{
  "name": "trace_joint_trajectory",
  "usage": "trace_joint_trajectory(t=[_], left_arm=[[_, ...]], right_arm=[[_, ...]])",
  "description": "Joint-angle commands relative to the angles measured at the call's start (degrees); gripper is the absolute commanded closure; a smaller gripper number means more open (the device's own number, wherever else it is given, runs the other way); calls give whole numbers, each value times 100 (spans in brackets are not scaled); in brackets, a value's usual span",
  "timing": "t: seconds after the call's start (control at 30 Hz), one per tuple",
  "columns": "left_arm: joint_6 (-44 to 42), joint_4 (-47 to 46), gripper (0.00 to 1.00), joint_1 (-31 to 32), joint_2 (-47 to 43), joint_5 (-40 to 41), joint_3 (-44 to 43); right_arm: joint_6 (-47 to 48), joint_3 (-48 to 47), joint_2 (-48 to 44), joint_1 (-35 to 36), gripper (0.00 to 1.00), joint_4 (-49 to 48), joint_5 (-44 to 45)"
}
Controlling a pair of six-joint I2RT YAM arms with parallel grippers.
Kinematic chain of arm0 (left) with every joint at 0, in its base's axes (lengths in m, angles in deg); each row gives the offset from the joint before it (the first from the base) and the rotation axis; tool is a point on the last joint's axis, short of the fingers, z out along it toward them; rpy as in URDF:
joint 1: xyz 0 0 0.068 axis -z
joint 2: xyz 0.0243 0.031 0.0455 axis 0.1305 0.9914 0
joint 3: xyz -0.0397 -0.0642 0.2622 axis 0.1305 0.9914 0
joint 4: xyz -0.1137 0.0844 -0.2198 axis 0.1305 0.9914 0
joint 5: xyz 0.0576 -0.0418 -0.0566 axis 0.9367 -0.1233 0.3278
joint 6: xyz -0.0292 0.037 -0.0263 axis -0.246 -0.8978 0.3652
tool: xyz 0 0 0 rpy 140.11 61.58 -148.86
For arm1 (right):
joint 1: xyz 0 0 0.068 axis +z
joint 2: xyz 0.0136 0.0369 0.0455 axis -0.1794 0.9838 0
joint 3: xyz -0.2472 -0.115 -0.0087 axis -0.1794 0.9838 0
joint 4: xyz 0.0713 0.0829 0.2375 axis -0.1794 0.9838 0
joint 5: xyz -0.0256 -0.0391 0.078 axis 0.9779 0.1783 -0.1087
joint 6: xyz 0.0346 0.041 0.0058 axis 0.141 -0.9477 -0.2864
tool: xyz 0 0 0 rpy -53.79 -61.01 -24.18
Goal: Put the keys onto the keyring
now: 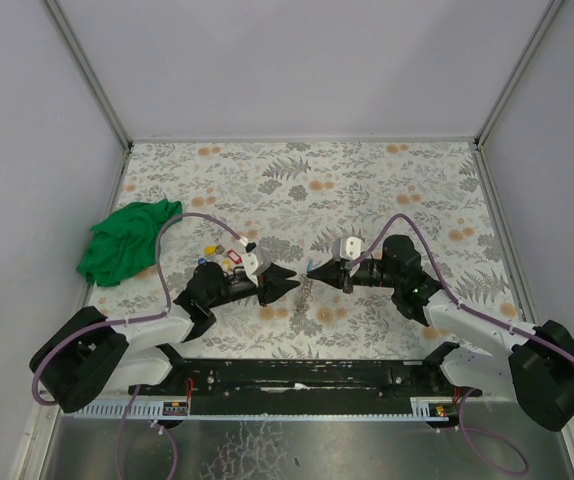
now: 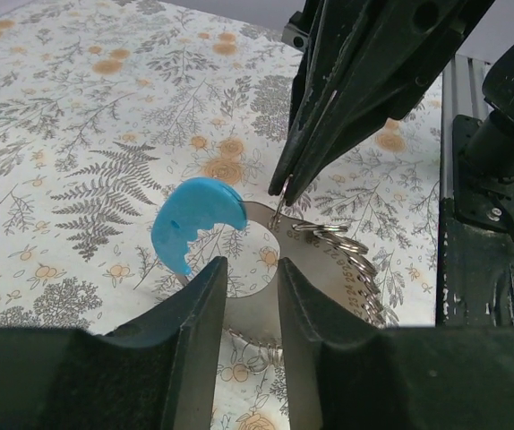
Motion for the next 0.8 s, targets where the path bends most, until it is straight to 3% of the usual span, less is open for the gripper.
trace_joint_trajectory(t=[0.0, 0.6, 0.77], left_arm=[[-260, -694, 73, 23, 286, -336, -257], [-553, -747, 77, 24, 386, -861, -418], [-644, -550, 89, 31, 365, -840, -502]], right_arm=[[-53, -91, 48, -29, 94, -501, -148], [-54, -119, 222, -30, 93, -550, -343], [-19, -111, 237, -30, 93, -486, -365]])
